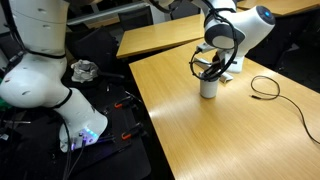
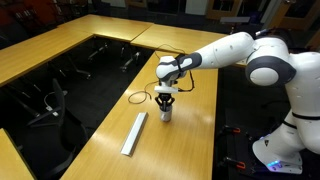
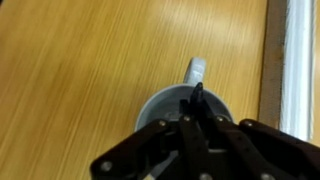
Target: Take the pen out of the mug and place it on the desk
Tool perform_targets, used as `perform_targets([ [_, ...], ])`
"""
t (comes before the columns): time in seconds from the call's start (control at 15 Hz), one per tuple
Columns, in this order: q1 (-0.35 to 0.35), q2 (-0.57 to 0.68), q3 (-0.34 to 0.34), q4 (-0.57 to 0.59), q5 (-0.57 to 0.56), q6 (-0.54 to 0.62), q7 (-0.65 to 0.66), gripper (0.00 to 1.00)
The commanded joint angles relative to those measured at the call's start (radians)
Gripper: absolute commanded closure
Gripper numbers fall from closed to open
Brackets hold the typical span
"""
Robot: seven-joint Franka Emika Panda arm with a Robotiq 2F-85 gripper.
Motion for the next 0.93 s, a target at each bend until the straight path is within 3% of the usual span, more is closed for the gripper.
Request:
perform_targets([
  [0.0, -0.005, -0.068, 0.002, -0.038, 0.012, -0.028, -0.028, 0.97],
  [0.47, 0.033, -0.258, -0.021, -0.165, -0.039, -0.033, -0.011, 0.97],
  [0.67, 0.068, -0.379, -0.045, -0.296, -0.145, 0.039, -0.004, 0.97],
  [0.87, 0.095, -0.499, -0.064, -0.463, -0.286, 0.215, 0.014, 0.97],
])
